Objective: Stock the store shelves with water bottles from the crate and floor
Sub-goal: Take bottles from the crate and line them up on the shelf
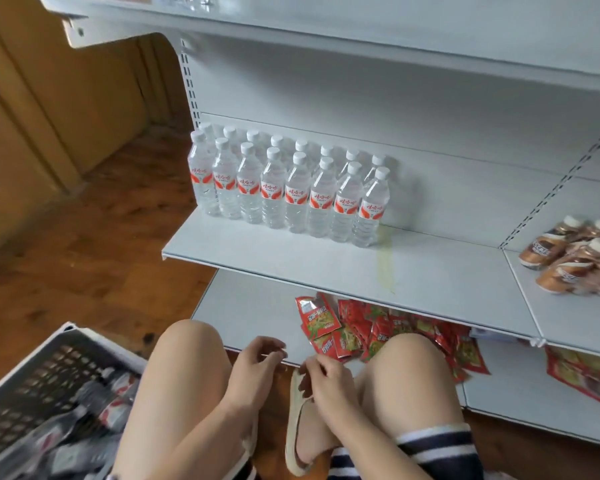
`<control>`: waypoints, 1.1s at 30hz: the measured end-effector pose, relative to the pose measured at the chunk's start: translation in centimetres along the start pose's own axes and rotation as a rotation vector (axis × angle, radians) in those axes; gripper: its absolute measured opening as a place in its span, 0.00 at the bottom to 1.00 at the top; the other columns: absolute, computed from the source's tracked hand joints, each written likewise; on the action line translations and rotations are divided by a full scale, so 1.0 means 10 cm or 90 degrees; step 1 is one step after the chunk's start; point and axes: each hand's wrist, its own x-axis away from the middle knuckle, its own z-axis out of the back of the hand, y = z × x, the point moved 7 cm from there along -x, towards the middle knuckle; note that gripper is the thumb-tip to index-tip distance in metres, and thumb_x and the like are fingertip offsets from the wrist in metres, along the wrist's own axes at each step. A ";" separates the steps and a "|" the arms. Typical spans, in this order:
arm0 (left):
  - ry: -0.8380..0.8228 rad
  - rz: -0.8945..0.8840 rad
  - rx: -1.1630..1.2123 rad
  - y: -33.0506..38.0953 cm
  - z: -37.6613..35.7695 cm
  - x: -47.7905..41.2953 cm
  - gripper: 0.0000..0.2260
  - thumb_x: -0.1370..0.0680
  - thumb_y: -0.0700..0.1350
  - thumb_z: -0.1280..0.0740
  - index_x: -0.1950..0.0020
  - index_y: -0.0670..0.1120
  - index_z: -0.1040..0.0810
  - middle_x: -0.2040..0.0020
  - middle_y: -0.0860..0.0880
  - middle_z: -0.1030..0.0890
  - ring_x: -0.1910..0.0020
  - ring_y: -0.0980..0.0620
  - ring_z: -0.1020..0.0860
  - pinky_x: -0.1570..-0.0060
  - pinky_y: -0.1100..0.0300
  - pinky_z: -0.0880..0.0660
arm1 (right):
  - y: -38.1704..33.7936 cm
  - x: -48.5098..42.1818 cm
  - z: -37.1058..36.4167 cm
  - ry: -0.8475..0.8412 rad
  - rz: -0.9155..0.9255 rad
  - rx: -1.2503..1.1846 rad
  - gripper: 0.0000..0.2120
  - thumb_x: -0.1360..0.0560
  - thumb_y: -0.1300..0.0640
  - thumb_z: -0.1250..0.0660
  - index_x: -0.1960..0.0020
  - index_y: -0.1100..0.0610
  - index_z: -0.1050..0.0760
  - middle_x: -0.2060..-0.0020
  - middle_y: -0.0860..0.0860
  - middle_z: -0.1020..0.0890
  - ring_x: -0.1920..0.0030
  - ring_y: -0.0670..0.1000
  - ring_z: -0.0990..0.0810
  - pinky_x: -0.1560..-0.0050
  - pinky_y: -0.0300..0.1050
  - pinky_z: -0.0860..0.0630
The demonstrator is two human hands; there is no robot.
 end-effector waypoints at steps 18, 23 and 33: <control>0.199 0.007 -0.205 -0.02 1.03 0.72 0.08 0.20 0.40 0.35 0.49 0.53 0.21 0.56 0.54 0.16 0.58 0.57 0.18 0.51 0.56 0.19 | -0.50 0.16 -1.08 -0.276 0.174 0.103 0.09 0.19 0.49 0.39 0.53 0.47 0.22 0.58 0.45 0.16 0.55 0.48 0.18 0.50 0.48 0.21; 0.295 0.077 -0.195 -0.37 1.43 1.06 0.08 0.19 0.39 0.36 0.49 0.52 0.21 0.54 0.52 0.17 0.60 0.56 0.18 0.62 0.66 0.24 | -0.63 0.43 -1.45 -0.378 0.208 0.108 0.08 0.17 0.50 0.40 0.51 0.48 0.23 0.61 0.48 0.16 0.61 0.48 0.16 0.52 0.46 0.18; 0.515 0.141 -0.046 -0.91 2.35 2.07 0.08 0.20 0.39 0.36 0.51 0.50 0.20 0.57 0.49 0.15 0.61 0.52 0.16 0.53 0.49 0.19 | -0.94 1.20 -2.27 -0.586 0.306 0.225 0.07 0.16 0.54 0.40 0.47 0.52 0.23 0.60 0.51 0.16 0.62 0.48 0.19 0.62 0.38 0.20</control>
